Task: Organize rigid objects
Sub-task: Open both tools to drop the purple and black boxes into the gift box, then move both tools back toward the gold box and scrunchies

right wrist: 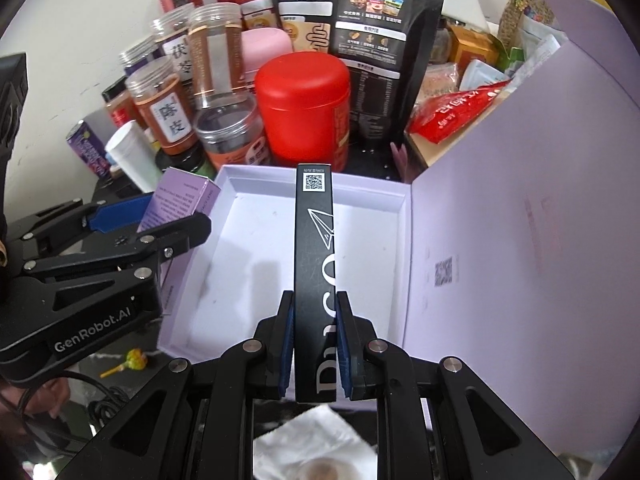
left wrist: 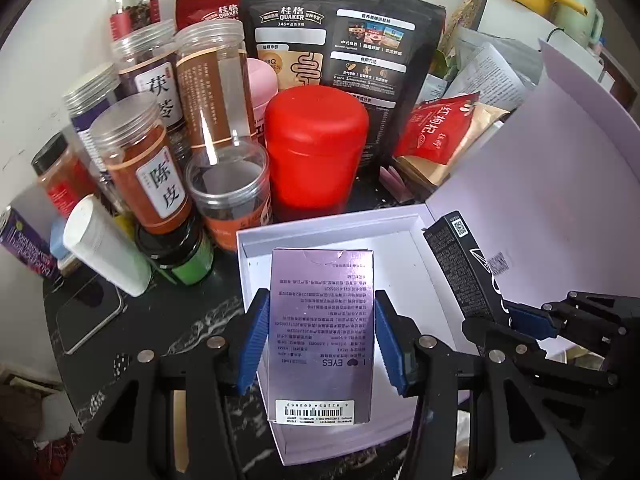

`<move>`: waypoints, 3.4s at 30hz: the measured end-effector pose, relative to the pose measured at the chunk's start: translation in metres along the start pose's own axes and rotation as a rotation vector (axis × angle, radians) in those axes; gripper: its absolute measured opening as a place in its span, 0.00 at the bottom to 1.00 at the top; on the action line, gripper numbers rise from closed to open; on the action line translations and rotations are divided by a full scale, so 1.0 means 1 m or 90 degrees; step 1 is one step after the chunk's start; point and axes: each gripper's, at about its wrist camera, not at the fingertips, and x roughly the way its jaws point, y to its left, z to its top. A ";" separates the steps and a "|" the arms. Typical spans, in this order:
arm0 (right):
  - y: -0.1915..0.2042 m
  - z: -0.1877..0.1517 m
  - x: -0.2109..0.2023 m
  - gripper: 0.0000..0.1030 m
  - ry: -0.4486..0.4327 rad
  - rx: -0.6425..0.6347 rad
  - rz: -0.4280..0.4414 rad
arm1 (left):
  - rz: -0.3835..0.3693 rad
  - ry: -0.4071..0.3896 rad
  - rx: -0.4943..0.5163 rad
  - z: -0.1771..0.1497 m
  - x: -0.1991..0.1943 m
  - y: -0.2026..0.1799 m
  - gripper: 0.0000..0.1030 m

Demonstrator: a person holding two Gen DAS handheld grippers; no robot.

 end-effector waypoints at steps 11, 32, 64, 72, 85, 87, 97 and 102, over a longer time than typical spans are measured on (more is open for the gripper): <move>-0.016 0.011 0.034 0.18 0.012 0.024 -0.018 | 0.023 0.006 0.013 0.016 0.032 -0.003 0.49; -0.019 0.007 0.027 0.36 0.037 0.013 -0.097 | 0.063 0.033 0.012 0.023 0.029 -0.011 0.81; 0.059 -0.005 -0.071 0.36 -0.030 -0.023 -0.050 | 0.113 -0.064 -0.071 -0.015 -0.125 0.040 0.81; 0.086 -0.020 -0.088 0.36 -0.040 -0.048 -0.030 | 0.134 -0.080 -0.095 -0.041 -0.158 0.056 0.81; 0.124 -0.049 -0.103 0.37 -0.041 -0.069 0.017 | 0.158 -0.082 -0.152 -0.091 -0.193 0.084 0.81; 0.130 -0.053 -0.103 0.38 -0.039 -0.076 0.021 | 0.163 -0.080 -0.158 -0.099 -0.196 0.088 0.81; 0.166 -0.070 -0.095 0.38 -0.029 -0.118 0.027 | 0.191 -0.075 -0.196 -0.136 -0.208 0.117 0.81; 0.182 -0.076 -0.086 0.38 -0.017 -0.130 0.041 | 0.222 -0.071 -0.208 -0.150 -0.209 0.131 0.81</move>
